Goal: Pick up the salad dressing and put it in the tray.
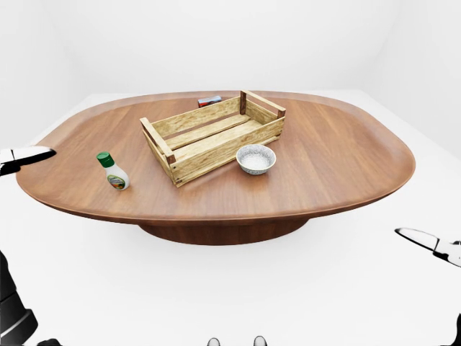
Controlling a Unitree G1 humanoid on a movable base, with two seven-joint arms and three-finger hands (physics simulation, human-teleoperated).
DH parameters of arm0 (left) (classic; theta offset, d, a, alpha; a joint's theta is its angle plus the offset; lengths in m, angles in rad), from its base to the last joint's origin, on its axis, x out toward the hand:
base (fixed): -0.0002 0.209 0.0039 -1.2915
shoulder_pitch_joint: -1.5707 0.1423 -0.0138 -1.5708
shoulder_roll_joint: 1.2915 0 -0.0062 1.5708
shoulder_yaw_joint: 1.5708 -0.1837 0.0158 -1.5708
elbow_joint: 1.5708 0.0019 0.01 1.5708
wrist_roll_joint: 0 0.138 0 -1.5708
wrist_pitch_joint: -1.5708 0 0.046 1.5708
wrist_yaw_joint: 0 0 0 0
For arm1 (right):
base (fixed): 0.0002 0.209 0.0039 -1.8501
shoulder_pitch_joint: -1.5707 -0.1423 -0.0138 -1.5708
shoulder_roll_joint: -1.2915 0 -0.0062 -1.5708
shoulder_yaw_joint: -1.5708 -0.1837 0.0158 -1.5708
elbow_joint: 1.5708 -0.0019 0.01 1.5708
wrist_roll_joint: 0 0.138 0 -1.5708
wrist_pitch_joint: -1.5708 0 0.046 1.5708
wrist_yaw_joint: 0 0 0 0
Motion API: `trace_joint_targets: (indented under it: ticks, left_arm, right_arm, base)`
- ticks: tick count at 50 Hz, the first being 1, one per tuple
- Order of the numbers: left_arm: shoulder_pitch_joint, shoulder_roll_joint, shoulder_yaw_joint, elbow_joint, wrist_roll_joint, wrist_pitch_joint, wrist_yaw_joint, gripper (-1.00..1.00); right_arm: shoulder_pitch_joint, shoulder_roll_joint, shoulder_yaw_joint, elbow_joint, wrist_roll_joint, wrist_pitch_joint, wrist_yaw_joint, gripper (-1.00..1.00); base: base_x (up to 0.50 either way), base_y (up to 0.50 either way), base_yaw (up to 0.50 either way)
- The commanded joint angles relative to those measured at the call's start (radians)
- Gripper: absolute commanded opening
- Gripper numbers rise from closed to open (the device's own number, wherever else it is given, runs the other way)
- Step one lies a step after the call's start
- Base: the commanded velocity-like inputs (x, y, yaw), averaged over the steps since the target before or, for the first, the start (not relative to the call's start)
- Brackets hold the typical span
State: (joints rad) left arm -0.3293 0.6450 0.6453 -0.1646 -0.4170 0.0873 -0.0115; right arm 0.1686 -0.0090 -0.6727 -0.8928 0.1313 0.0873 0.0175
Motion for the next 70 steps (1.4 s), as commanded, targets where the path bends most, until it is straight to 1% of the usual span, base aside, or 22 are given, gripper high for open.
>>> trace_joint_targets:
  ticks: [1,3,5,7,9,10,17,24,26,32,38,39,41,60,62,64,68,70]
  left_arm:
    - [-0.011,0.087,0.056,0.063,-0.033,0.000,0.011,1.00]
    - [-0.009,0.092,0.056,0.068,-0.031,0.000,0.013,1.00]
    - [-0.009,0.102,0.064,0.073,-0.038,0.000,0.012,1.00]
    - [-0.010,0.107,0.065,0.088,-0.036,0.000,0.011,1.00]
    - [-0.012,0.110,0.063,0.104,-0.038,0.000,0.015,1.00]
    - [-0.012,0.109,0.060,0.109,-0.038,0.000,0.016,1.00]
    - [-0.010,0.112,0.059,0.096,-0.043,0.000,0.018,1.00]
    - [-0.010,0.111,0.056,0.102,-0.041,0.000,0.015,1.00]
    - [-0.011,0.110,0.054,0.107,-0.040,0.000,0.014,1.00]
    - [-0.011,0.109,0.053,0.108,-0.040,0.000,0.012,1.00]
    - [-0.012,0.105,0.048,0.106,-0.040,0.000,0.012,1.00]
    - [-0.012,0.103,0.045,0.104,-0.039,0.000,0.012,1.00]
    - [-0.012,0.104,0.048,0.097,-0.041,0.000,0.012,1.00]
    - [-0.012,0.108,0.054,0.098,-0.044,0.000,0.012,1.00]
    - [-0.012,0.109,0.055,0.097,-0.046,0.000,0.013,1.00]
    - [-0.013,0.108,0.053,0.099,-0.046,0.000,0.013,1.00]
    - [-0.013,0.105,0.048,0.107,-0.043,0.000,0.010,1.00]
    - [-0.014,0.105,0.049,0.110,-0.043,0.000,0.009,1.00]
  right_arm:
    - [0.066,-0.029,-0.257,-0.154,0.124,0.000,0.020,1.00]
    - [0.101,-0.068,-0.241,-0.154,0.164,0.000,-0.030,1.00]
    - [0.129,-0.112,-0.209,-0.154,0.161,0.000,-0.077,1.00]
    - [0.144,-0.135,-0.171,-0.154,0.105,0.000,-0.083,1.00]
    - [0.116,-0.130,-0.130,-0.154,0.060,0.000,-0.087,1.00]
    - [0.110,-0.126,-0.125,-0.154,0.055,0.000,-0.087,1.00]
    - [0.072,-0.102,-0.129,-0.154,-0.021,0.000,-0.036,1.00]
    - [0.048,-0.089,-0.102,-0.154,-0.090,0.000,-0.008,1.00]
    - [0.041,-0.083,-0.102,-0.154,-0.091,0.000,0.003,1.00]
    - [0.020,-0.096,-0.067,-0.154,-0.115,0.000,0.004,1.00]
    - [-0.002,-0.102,0.003,-0.154,-0.145,0.000,0.010,1.00]
    - [-0.012,-0.099,0.042,-0.154,-0.159,0.000,0.014,1.00]
    - [-0.020,-0.093,0.067,-0.154,-0.186,0.000,0.009,1.00]
    - [-0.042,-0.093,0.093,-0.154,-0.203,0.000,0.013,1.00]
    - [-0.045,-0.092,0.100,-0.154,-0.225,0.000,0.018,1.00]
    - [-0.048,-0.089,0.103,-0.154,-0.275,0.000,0.031,1.00]
    - [-0.070,-0.054,0.109,-0.154,-0.401,0.000,0.093,1.00]
    - [-0.087,-0.035,0.110,-0.154,-0.419,0.000,0.115,1.00]
  base:
    - [0.00,0.00,0.00]
    - [0.00,0.00,0.00]
    - [0.00,0.25,0.00]
    - [0.00,0.50,0.00]
    - [0.00,0.50,0.00]
    - [0.00,0.50,0.00]
    - [0.00,0.50,0.00]
    - [0.00,0.50,0.00]
    - [0.05,0.50,0.00]
    - [0.17,0.50,0.00]
    - [0.38,0.38,0.00]
    - [0.46,0.26,0.00]
    - [0.47,0.24,0.00]
    - [0.50,0.17,0.00]
    - [0.50,0.18,0.00]
    - [0.50,0.19,0.00]
    - [0.40,0.39,0.00]
    - [0.31,0.50,0.00]
